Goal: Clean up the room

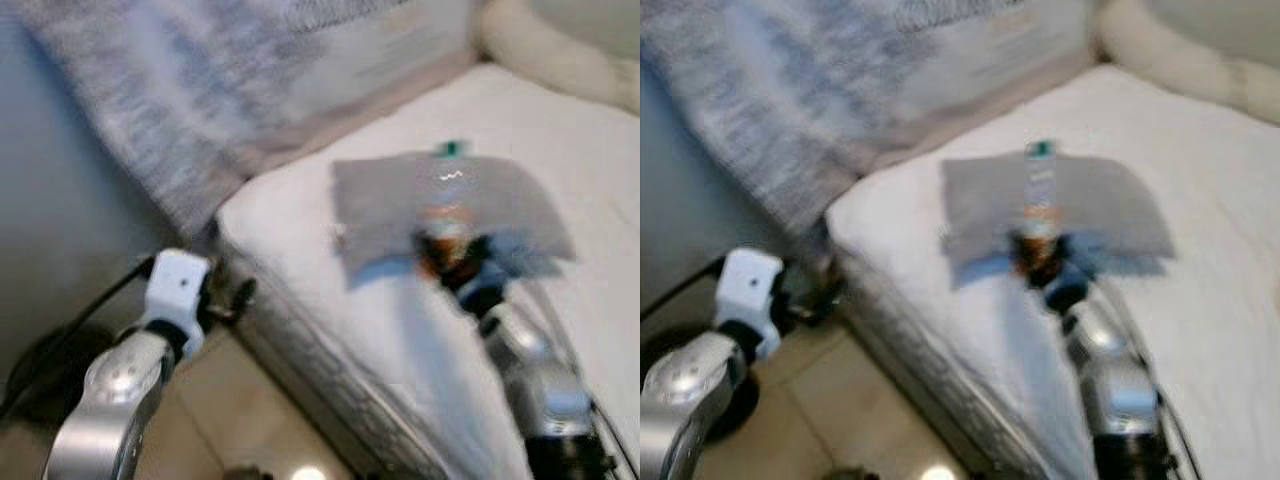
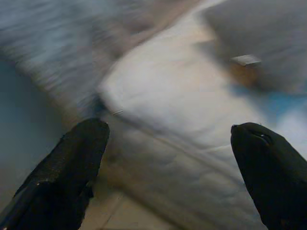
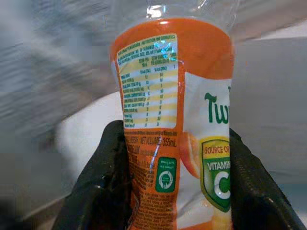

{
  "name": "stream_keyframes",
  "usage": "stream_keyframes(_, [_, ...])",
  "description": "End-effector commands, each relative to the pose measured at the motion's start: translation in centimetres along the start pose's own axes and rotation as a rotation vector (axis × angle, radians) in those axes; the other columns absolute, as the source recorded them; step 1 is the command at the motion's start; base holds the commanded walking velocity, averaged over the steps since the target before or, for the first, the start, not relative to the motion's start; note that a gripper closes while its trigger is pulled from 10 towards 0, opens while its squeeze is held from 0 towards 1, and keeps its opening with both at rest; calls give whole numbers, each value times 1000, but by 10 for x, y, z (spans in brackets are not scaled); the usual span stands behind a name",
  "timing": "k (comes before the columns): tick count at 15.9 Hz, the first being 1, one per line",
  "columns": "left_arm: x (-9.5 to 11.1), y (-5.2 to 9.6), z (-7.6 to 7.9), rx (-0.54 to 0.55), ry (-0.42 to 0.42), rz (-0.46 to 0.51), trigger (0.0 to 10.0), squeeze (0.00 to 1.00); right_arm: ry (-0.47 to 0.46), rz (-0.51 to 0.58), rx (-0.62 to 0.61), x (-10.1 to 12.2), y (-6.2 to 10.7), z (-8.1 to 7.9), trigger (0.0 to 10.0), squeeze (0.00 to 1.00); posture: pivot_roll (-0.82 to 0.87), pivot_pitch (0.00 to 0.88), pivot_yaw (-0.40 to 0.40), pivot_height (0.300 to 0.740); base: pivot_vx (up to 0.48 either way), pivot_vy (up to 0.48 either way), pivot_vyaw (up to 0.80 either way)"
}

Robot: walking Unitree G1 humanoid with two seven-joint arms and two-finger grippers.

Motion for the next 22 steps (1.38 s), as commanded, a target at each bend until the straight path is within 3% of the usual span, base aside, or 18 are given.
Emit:
stream_keyframes(1, [0, 6, -6, 69, -5, -14, 10000, 0, -2, 5, -34, 3, 2, -1, 10000, 0, 98, 0, -68, 740, 0, 0, 800])
stream_keyframes(4, [-15, 15, -11, 146, 55, -81, 10000, 0, 0, -64, -78, -15, 14, -4, 10000, 0, 95, 0, -70, 740, 0, 0, 800])
stream_keyframes(6, [-9, 14, -7, 104, 147, -59, 10000, 0, 6, -87, -81, -18, 14, -5, 10000, 0, 107, 0, -72, 740, 0, 0, 800])
stream_keyframes(7, [-6, 9, -10, 112, 86, -56, 10000, 0, 11, -100, -86, -20, 13, -4, 10000, 0, 86, 0, -54, 740, 0, 0, 800])
stream_keyframes(10, [-2, -1, -15, 115, 88, -54, 10000, 0, -14, -118, -179, -30, 27, 11, 10000, 0, 47, 0, -6, 740, 0, 0, 800])
stream_keyframes(12, [-1, -5, -16, 106, 73, -55, 10000, 0, -14, -133, -202, -34, 22, 13, 10000, 0, 48, 0, -6, 740, 0, 0, 800])
stream_keyframes(14, [-6, -6, -19, 115, 76, -80, 10000, 0, -9, -166, -193, -39, 21, 9, 10000, 0, 51, 0, 0, 740, 0, 0, 800])
stream_keyframes(17, [-4, -8, -26, 185, 38, -42, 10000, 0, -17, -151, -211, -36, 19, 8, 10000, 0, 50, 0, -9, 740, 0, 0, 800])
stream_keyframes(19, [2, -10, -20, 166, 33, 6, 10000, 0, 40, -159, -196, -32, 16, 6, 10000, 0, 43, 0, -13, 740, 0, 0, 606])
stream_keyframes(22, [10, -15, -15, 116, 38, 33, 10000, 0, 20, -133, -170, -21, 8, 0, 10000, 0, 33, 0, -27, 740, 0, 0, 0])
Point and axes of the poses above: a point about 5 cm out from each wrist's last joint towards the gripper, its own y axis pointing back from the gripper into the wrist, its own x axis along the axis of the wrist's last joint, z = x × y, the point moved 3 cm from there along -y, pointing out of the wrist towards the gripper, and after that the axes turned 8 degrees about -y, right-handed, at the moved point
